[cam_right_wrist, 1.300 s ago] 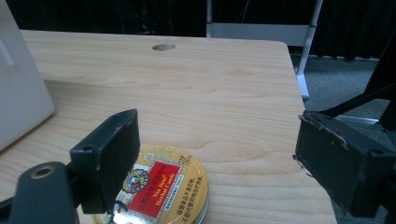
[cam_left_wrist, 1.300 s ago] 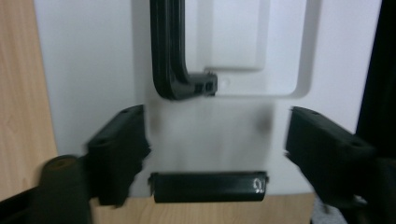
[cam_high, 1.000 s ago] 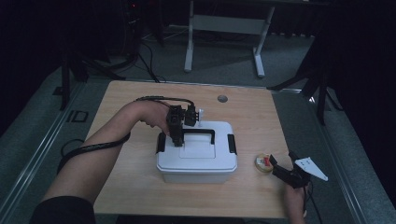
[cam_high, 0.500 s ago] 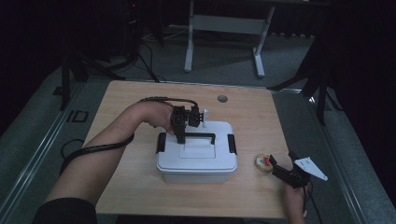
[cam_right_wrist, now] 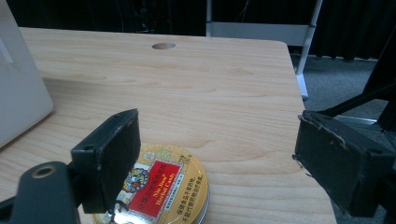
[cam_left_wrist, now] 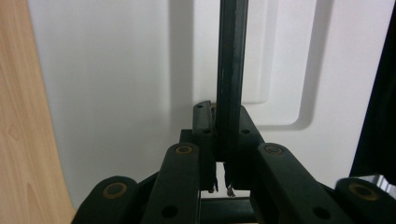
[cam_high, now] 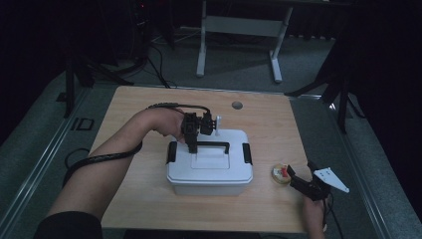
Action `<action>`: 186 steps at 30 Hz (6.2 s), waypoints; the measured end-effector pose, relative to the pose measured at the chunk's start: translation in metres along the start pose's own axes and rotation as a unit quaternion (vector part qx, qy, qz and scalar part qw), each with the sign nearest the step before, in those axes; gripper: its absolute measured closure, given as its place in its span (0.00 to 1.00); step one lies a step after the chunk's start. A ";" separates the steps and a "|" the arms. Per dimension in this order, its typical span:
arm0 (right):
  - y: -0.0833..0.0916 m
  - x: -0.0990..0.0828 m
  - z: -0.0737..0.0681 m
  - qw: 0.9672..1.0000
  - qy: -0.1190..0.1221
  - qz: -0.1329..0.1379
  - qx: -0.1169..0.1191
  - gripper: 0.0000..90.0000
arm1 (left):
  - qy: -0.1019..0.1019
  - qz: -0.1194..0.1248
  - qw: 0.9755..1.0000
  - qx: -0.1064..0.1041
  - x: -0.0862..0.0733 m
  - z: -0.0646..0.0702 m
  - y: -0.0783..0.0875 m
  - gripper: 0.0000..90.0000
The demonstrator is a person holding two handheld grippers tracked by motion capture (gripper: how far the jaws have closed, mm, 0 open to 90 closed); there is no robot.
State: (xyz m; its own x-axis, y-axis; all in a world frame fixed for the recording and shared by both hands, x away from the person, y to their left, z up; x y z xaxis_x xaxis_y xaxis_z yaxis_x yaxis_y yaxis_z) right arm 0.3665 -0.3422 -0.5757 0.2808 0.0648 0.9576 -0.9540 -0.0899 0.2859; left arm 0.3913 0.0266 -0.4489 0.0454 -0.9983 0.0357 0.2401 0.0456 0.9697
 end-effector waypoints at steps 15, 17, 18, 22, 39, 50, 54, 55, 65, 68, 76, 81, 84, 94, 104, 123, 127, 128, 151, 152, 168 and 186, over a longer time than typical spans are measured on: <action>0.000 0.000 0.000 1.000 0.000 0.000 0.000 0.15 | -0.011 0.027 0.999 0.012 -0.004 0.007 0.035 0.93; 0.000 0.000 0.000 1.000 0.000 0.000 0.000 0.15 | -0.010 0.026 0.999 0.016 -0.007 0.009 0.040 0.93; 0.000 0.000 0.000 1.000 -0.001 0.000 0.000 0.15 | -0.010 0.026 0.999 0.016 -0.007 0.009 0.040 0.93; 0.000 0.000 0.000 1.000 0.000 0.000 0.000 0.15 | -0.004 0.023 1.000 0.017 -0.014 0.012 0.047 0.93; 0.000 0.000 0.000 1.000 0.001 -0.003 -0.001 0.15 | 0.052 0.029 0.998 0.020 -0.080 0.018 0.055 0.93; -0.001 -0.001 -0.001 1.000 0.002 -0.005 -0.003 0.15 | 0.089 0.048 0.994 0.034 -0.124 0.027 0.064 0.93; -0.001 -0.001 -0.001 1.000 0.005 -0.005 -0.004 0.15 | 0.110 0.053 0.992 0.036 -0.145 0.031 0.067 0.93; -0.001 -0.001 -0.001 1.000 0.005 -0.006 -0.004 0.15 | 0.121 0.058 0.990 0.038 -0.156 0.034 0.067 0.93; -0.001 -0.001 -0.001 1.000 0.006 -0.007 -0.006 0.15 | 0.193 0.072 0.978 0.033 -0.215 0.037 0.054 0.93; -0.001 -0.001 -0.001 1.000 0.007 -0.008 -0.006 0.15 | 0.210 0.079 0.974 0.030 -0.230 0.037 0.050 0.93; -0.001 -0.001 -0.001 1.000 0.008 -0.009 -0.006 0.15 | 0.245 0.097 0.964 0.029 -0.258 0.034 0.043 0.93; -0.001 -0.001 -0.001 1.000 0.007 -0.010 -0.007 0.15 | 0.260 0.105 0.959 0.033 -0.271 0.030 0.030 0.93; -0.001 -0.001 -0.001 1.000 0.007 -0.010 -0.007 0.15 | 0.270 0.111 0.956 0.035 -0.276 0.027 0.022 0.93; -0.001 -0.001 -0.001 1.000 0.006 -0.011 -0.006 0.15 | 0.279 0.133 0.950 0.033 -0.284 0.016 0.000 0.93; -0.001 -0.001 -0.002 1.000 0.008 -0.011 -0.005 0.15 | 0.299 0.128 0.945 0.017 -0.288 -0.004 -0.041 0.93; -0.002 -0.002 -0.002 1.000 0.012 -0.013 -0.006 0.15 | 0.318 0.128 0.939 -0.008 -0.283 -0.019 -0.097 0.92; -0.002 -0.002 -0.002 1.000 0.012 -0.015 -0.005 0.15 | 0.319 0.129 0.939 -0.021 -0.282 -0.019 -0.106 0.92; -0.003 -0.002 -0.003 1.000 0.012 -0.016 -0.004 0.15 | 0.319 0.129 0.939 -0.021 -0.282 -0.019 -0.106 0.92; -0.002 -0.017 0.009 0.978 0.060 -0.177 0.091 0.17 | 0.317 0.146 0.937 -0.037 -0.281 -0.017 -0.110 0.56; 0.000 -0.018 0.009 0.973 0.072 -0.195 0.100 0.20 | 0.318 0.145 0.936 -0.036 -0.281 -0.017 -0.110 0.53; 0.032 -0.021 0.000 0.889 0.232 -0.345 0.194 0.15 | 0.306 0.146 0.940 -0.041 -0.279 -0.015 -0.105 0.44; 0.033 -0.015 0.002 0.788 0.377 -0.442 0.203 0.15 | 0.300 0.130 0.944 -0.047 -0.279 -0.011 -0.103 0.44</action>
State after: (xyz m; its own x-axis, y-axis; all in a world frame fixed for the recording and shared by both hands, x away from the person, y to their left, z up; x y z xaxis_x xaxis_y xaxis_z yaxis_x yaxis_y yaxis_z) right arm 0.3311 -0.3484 -0.5804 0.5288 0.8392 0.1270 -0.2647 0.0208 0.9641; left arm 0.3643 0.3009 -0.5613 0.6489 -0.7545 0.0982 0.2298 0.3174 0.9200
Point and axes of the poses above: each handheld gripper's, and its own axes: y roughly backward along the jaws, x roughly out of its top, z roughly to its right, the point moved 8 cm from there along -y, roughly forward along the jaws, and after that the axes turned 11 degrees about -x, right-handed, at the moved point
